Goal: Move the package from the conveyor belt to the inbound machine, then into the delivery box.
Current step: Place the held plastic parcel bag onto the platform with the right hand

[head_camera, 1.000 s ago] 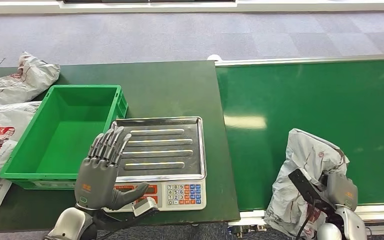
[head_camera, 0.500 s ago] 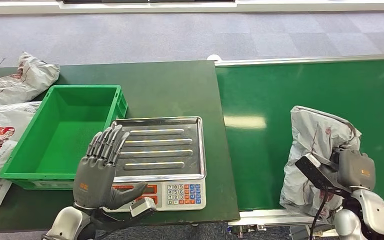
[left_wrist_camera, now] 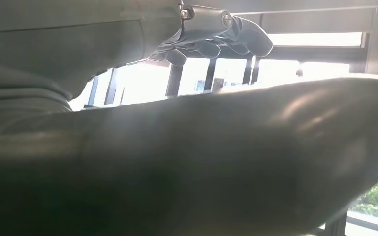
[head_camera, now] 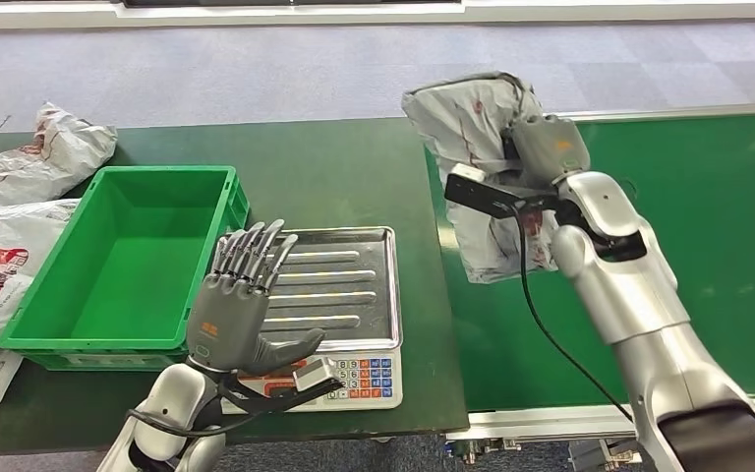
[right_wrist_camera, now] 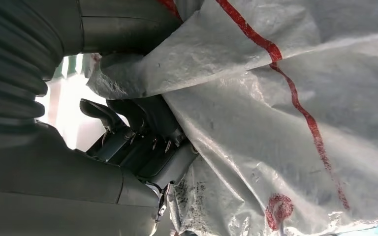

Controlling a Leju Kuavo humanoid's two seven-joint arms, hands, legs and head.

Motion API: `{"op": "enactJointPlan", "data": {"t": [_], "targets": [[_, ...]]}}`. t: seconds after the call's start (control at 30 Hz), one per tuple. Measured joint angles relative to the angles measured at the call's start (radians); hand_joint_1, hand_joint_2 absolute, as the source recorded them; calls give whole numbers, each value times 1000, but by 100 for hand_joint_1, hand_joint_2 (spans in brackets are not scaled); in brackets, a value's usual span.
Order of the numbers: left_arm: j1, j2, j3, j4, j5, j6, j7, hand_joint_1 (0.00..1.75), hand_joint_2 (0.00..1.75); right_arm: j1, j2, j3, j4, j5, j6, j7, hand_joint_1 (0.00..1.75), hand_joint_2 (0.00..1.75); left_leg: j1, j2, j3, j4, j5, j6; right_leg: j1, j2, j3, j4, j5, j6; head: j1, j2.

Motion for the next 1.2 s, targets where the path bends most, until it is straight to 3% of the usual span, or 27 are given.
{"op": "enactJointPlan", "data": {"t": [0.17,0.33,0.73,1.0,1.2], "targets": [[-7,-2,-6,28,22,17,1,0,0,-210,87,137,109,-96,67,12,175,175,0,0,-2,0,1,-1,0,0,-2,1,0,-1,0,0],[-7,-17,-6,34,28,22,0,0,0,-297,175,187,161,-309,125,13,175,175,0,-1,-2,0,1,-1,1,-1,-2,1,0,-1,0,0],[-36,-28,-6,81,-21,41,10,0,0,-214,251,246,224,-699,251,-75,175,175,0,-3,-2,0,1,-1,0,-3,-1,0,1,-1,0,0],[-40,-23,-6,85,-41,44,25,0,0,-195,248,265,263,-825,288,-56,175,175,0,-3,-2,0,1,-1,0,-3,-2,0,0,-1,0,0],[-38,5,-6,77,-32,52,26,0,0,-136,200,267,357,-907,279,-103,175,175,0,-5,-2,0,1,-1,0,-5,0,0,0,-1,0,0]]}}
